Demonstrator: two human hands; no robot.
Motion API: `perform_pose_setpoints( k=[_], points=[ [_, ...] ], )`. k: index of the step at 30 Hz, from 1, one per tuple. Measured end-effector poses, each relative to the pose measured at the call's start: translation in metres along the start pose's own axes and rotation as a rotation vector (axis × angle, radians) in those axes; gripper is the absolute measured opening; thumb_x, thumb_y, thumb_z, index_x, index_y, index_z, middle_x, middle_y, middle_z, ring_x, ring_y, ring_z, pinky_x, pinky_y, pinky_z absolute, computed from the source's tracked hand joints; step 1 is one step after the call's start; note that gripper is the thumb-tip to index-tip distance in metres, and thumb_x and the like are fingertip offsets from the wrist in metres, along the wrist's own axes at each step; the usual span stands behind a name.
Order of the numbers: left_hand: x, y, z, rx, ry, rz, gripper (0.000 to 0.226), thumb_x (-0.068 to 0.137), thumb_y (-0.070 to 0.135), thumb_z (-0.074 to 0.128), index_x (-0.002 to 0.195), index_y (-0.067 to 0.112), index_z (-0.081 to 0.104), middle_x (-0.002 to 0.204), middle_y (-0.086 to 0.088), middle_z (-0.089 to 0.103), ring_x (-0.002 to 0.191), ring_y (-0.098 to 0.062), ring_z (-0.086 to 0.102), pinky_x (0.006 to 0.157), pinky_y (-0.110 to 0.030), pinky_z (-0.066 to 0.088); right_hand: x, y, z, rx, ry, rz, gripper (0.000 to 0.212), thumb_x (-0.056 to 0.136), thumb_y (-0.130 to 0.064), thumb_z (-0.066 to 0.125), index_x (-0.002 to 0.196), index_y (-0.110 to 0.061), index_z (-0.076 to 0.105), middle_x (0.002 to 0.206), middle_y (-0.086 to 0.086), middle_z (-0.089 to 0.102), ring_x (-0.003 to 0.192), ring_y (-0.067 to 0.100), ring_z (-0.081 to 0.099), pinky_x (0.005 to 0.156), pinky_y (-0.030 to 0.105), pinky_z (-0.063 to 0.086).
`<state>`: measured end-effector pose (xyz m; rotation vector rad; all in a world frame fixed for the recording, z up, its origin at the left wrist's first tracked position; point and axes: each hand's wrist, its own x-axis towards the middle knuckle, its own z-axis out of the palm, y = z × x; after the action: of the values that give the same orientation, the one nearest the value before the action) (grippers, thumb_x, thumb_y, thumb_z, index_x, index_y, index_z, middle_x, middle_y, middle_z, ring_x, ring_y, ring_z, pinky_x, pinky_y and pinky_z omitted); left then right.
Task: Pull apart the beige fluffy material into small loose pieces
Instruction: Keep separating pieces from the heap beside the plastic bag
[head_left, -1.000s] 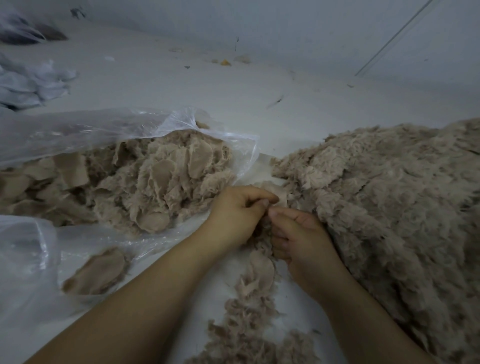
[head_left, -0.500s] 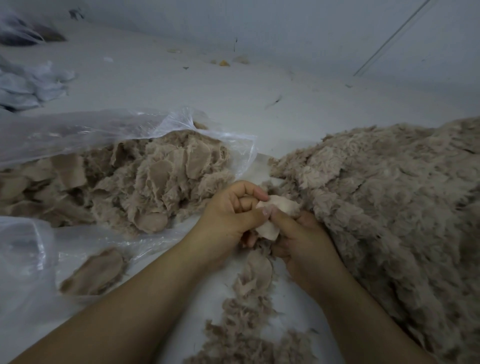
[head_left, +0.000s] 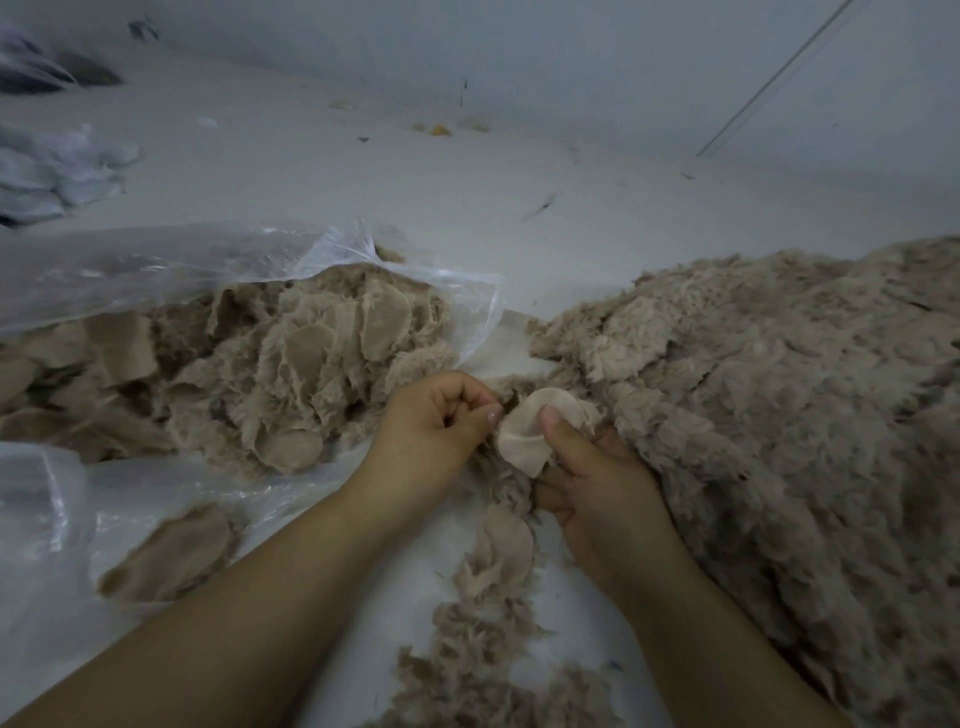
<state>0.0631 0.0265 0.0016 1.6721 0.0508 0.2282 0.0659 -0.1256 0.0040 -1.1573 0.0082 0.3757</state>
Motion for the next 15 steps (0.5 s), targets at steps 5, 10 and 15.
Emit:
perform_pose_setpoints(
  k=[5, 10, 15],
  points=[
    [-0.006, 0.010, 0.004, -0.053, -0.039, -0.001, 0.034, 0.089, 0.039, 0.058, 0.087, 0.008, 0.073, 0.072, -0.018, 0.067, 0.059, -0.019, 0.062, 0.052, -0.035, 0.051, 0.002, 0.002, -0.003, -0.245, -0.081, -0.031, 0.021, 0.084, -0.022, 0.072, 0.095, -0.004, 0.075, 0.098, 0.028, 0.070, 0.091, 0.044, 0.068, 0.075, 0.040, 0.055],
    [-0.011, 0.019, 0.001, 0.018, -0.198, 0.076, 0.022, 0.079, 0.027, 0.070, 0.083, 0.006, 0.076, 0.076, -0.007, 0.072, 0.066, -0.019, 0.068, 0.059, -0.030, 0.054, 0.001, 0.003, -0.006, -0.388, -0.179, -0.096, 0.021, 0.076, -0.023, 0.075, 0.092, -0.010, 0.078, 0.091, 0.018, 0.074, 0.090, 0.039, 0.071, 0.081, 0.051, 0.058],
    [-0.014, 0.025, -0.001, -0.068, -0.190, 0.170, 0.026, 0.080, 0.028, 0.072, 0.080, 0.002, 0.075, 0.081, -0.016, 0.068, 0.071, -0.029, 0.064, 0.060, -0.032, 0.051, 0.001, 0.003, -0.005, -0.412, -0.141, -0.075, 0.027, 0.077, -0.034, 0.075, 0.094, -0.013, 0.077, 0.091, 0.019, 0.074, 0.091, 0.042, 0.070, 0.085, 0.063, 0.054]
  ],
)
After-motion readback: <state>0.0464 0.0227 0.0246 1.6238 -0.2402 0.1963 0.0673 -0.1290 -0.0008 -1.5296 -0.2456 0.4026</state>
